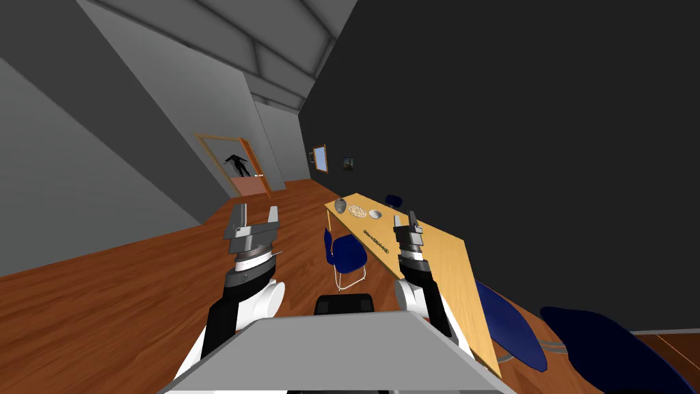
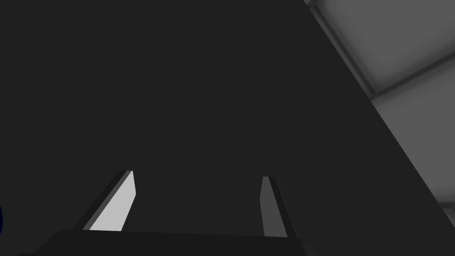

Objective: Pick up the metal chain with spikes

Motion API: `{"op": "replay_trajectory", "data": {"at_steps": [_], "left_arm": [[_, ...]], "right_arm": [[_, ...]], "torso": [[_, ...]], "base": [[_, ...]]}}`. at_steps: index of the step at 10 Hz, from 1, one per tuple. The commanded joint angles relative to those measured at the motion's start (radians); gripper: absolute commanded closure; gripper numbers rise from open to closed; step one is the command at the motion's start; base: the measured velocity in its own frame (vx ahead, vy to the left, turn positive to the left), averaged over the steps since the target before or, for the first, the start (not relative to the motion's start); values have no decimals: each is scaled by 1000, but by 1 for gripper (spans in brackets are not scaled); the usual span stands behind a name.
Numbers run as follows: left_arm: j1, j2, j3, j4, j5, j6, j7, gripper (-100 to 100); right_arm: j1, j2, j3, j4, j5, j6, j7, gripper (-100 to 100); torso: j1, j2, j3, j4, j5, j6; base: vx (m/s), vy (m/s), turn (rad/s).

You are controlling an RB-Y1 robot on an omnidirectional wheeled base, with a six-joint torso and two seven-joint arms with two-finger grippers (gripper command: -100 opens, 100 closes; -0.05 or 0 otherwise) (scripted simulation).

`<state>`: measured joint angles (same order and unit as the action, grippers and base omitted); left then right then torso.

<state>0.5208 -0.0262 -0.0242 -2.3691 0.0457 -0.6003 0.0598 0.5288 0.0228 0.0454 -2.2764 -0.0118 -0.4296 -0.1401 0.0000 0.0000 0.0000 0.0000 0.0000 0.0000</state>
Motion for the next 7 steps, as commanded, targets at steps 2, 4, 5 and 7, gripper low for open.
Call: {"op": "replay_trajectory", "data": {"at_steps": [2, 4, 5, 7], "left_arm": [[0, 0, 0, 0, 0, 0, 0, 0], [0, 0, 0, 0, 0, 0, 0, 0], [0, 0, 0, 0, 0, 0, 0, 0], [0, 0, 0, 0, 0, 0, 0, 0]], "right_arm": [[-24, -74, 1, 33, 20, 6, 22, -100], [-62, -125, 2, 79, 49, 14, 55, -100], [-86, -144, 3, 108, 68, 19, 75, -100], [-140, -171, 5, 174, 112, 31, 124, -100]], "torso": [[0, 0, 0, 0, 0, 0], [1, -1, -1, 0, 0, 0], [1, -1, -1, 0, 0, 0], [3, -2, -1, 0, 1, 0]], "base": [[4, 11, 35], [13, 27, 56], [12, 37, 74], [19, 51, 89]]}}
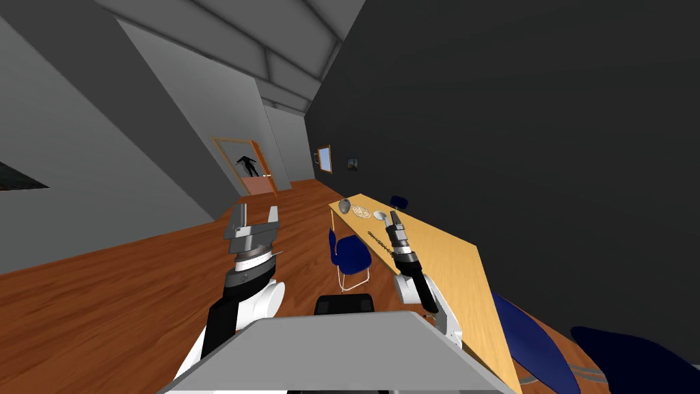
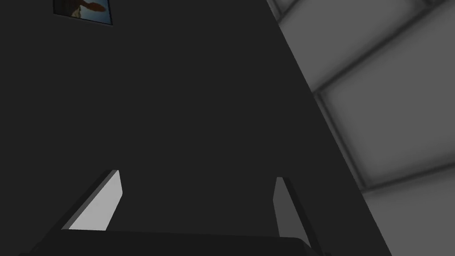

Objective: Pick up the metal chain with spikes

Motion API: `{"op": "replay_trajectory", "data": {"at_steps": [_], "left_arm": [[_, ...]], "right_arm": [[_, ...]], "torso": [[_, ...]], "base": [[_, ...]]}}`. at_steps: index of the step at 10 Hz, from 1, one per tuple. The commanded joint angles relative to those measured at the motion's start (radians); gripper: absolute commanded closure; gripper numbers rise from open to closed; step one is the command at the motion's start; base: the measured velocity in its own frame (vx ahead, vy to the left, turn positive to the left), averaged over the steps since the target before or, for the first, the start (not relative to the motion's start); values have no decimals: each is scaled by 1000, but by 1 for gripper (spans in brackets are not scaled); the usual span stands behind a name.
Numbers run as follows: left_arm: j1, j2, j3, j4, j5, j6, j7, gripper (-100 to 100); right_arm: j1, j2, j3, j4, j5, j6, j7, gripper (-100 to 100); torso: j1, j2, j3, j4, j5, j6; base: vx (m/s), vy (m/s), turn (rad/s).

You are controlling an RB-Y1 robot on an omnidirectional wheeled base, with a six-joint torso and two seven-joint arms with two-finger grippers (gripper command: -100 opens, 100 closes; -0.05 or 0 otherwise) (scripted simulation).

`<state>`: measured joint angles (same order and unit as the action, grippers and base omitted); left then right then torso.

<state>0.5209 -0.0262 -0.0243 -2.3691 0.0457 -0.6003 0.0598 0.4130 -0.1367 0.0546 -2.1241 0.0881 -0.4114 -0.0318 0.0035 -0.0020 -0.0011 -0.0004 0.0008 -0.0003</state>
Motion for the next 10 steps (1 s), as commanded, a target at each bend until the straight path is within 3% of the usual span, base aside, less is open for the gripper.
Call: {"op": "replay_trajectory", "data": {"at_steps": [1, 4, 7, 8, 9, 10], "left_arm": [[0, 0, 0, 0, 0, 0, 0, 0], [0, 0, 0, 0, 0, 0, 0, 0], [0, 0, 0, 0, 0, 0, 0, 0], [0, 0, 0, 0, 0, 0, 0, 0], [0, 0, 0, 0, 0, 0, 0, 0], [0, 0, 0, 0, 0, 0, 0, 0]], "right_arm": [[-28, -11, -4, 22, 13, 13, 16, -100], [-130, -30, 1, 123, 94, 33, 100, -100], [-167, -32, 3, 181, 123, 40, 137, -100], [-206, -34, 5, 221, 153, 48, 171, -100], [-206, -34, 5, 224, 153, 48, 171, -100], [-244, -35, 7, 265, 184, 57, 206, -100]], "torso": [[0, 0, 0, 0, 0, 0], [0, 0, 0, 0, 0, 0], [0, 0, 0, 0, 0, 0], [-1, 1, 0, 0, 0, 1], [-1, 1, 0, 0, 0, 0], [-1, 1, 0, 0, 0, 1]], "base": [[18, 40, 26], [17, 51, 106], [17, 44, 48], [15, 36, 82], [14, 29, 41], [10, 38, 86]]}}
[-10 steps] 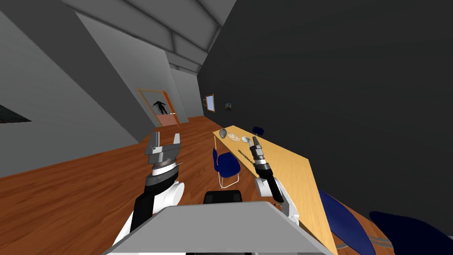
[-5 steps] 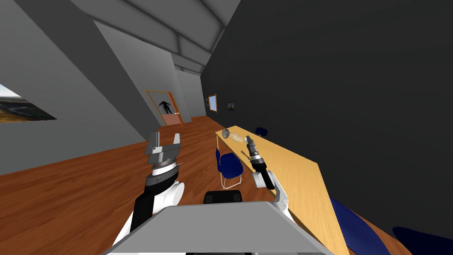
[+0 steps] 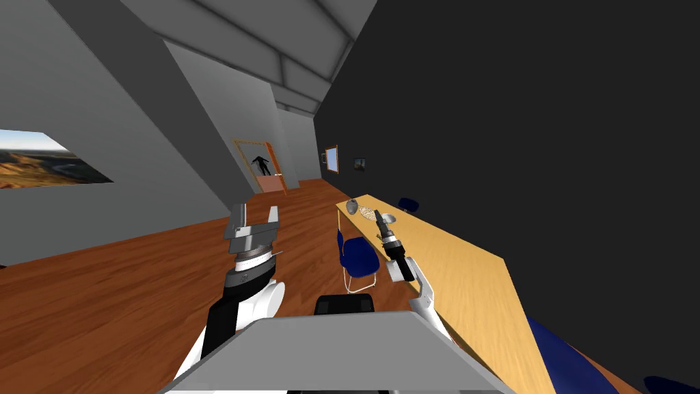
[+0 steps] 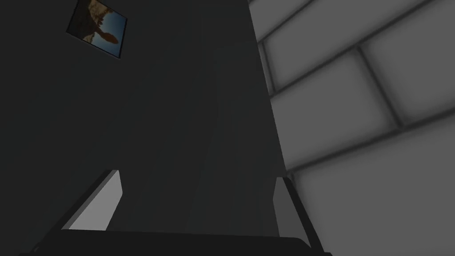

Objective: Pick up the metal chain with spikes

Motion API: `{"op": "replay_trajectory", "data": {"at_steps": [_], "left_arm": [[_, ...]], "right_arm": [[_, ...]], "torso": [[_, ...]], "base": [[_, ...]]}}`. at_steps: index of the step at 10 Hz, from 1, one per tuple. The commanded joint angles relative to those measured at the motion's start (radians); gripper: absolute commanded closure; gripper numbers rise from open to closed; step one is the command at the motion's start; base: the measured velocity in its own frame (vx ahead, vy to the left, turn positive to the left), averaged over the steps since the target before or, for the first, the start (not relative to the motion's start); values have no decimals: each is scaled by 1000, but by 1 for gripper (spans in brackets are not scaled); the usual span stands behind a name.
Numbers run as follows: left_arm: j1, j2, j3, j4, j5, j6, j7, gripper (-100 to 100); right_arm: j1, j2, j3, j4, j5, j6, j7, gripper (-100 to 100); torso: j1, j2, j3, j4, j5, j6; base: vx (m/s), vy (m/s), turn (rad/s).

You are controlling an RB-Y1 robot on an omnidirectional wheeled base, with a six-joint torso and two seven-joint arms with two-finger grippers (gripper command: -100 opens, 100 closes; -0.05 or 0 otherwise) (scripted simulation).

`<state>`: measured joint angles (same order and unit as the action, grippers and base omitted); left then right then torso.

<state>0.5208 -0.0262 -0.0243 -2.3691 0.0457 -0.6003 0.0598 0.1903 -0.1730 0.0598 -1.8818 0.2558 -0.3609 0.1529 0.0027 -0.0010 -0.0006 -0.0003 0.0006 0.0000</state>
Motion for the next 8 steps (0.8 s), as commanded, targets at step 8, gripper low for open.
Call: {"op": "replay_trajectory", "data": {"at_steps": [8], "left_arm": [[0, 0, 0, 0, 0, 0, 0, 0]], "right_arm": [[-201, -1, 20, 246, 162, 56, 200, -100]], "torso": [[-1, 1, 1, 0, 0, 0]], "base": [[6, 23, 52]]}}
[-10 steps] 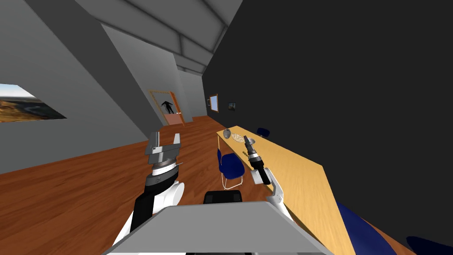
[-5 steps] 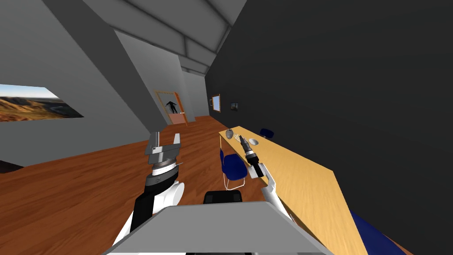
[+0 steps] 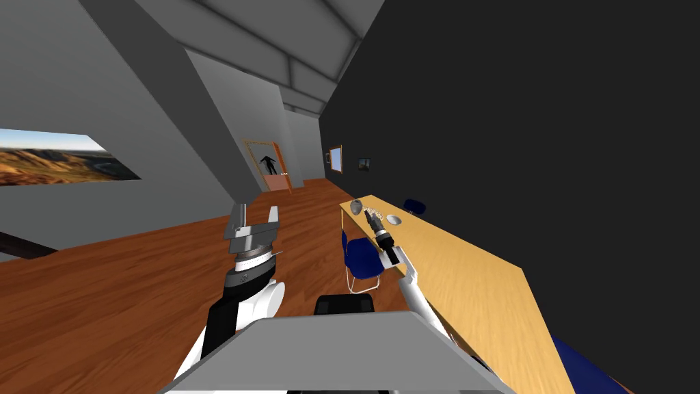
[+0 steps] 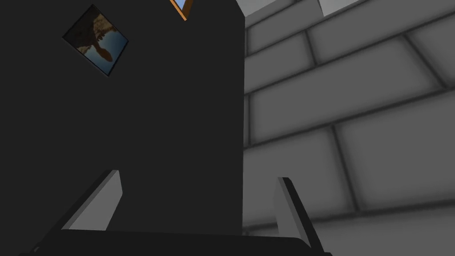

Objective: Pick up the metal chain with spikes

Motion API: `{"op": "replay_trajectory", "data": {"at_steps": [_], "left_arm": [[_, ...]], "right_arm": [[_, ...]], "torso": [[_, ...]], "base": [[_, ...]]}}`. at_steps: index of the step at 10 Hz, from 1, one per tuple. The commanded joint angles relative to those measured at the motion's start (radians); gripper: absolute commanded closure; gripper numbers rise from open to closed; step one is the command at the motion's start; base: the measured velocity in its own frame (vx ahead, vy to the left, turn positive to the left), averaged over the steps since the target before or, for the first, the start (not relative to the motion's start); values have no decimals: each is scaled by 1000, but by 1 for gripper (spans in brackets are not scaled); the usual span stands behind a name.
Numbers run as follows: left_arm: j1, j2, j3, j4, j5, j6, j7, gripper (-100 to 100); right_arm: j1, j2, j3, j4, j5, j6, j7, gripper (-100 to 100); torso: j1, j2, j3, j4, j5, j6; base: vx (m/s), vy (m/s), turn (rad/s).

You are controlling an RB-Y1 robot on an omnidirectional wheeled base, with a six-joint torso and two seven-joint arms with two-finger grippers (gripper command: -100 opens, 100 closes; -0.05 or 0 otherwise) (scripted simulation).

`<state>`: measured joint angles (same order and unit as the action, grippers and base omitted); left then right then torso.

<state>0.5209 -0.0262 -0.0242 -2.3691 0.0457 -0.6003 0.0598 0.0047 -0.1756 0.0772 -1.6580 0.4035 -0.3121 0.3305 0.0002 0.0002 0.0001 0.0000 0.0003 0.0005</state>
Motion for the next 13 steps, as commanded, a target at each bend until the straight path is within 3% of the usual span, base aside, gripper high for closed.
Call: {"op": "replay_trajectory", "data": {"at_steps": [1, 4, 9, 11, 12, 13], "left_arm": [[0, 0, 0, 0, 0, 0, 0, 0], [0, 0, 0, 0, 0, 0, 0, 0], [0, 0, 0, 0, 0, 0, 0, 0], [0, 0, 0, 0, 0, 0, 0, 0], [0, 0, 0, 0, 0, 0, 0, 0], [0, 0, 0, 0, 0, 0, 0, 0]], "right_arm": [[-16, 1, 3, 28, 15, 7, 22, -100], [-75, -3, 13, 111, 65, 32, 93, -100], [-123, -10, 24, 217, 108, 60, 161, -100], [-162, -18, 37, 304, 143, 90, 226, -100], [-162, -18, 37, 313, 143, 90, 226, -100], [-178, -22, 43, 344, 158, 106, 258, -100]], "torso": [[0, 0, 0, 0, 0, 0], [0, 0, 0, 0, 0, 0], [-1, 0, 0, 0, 0, 0], [-1, 0, 0, 0, 0, 0], [-2, 0, 0, 0, 0, 0], [-1, 0, 0, 0, 0, 0]], "base": [[-1, -4, 12], [-1, -5, 13], [-3, -10, 29], [-6, -19, 56], [0, 0, 0], [-6, -19, 54]]}}
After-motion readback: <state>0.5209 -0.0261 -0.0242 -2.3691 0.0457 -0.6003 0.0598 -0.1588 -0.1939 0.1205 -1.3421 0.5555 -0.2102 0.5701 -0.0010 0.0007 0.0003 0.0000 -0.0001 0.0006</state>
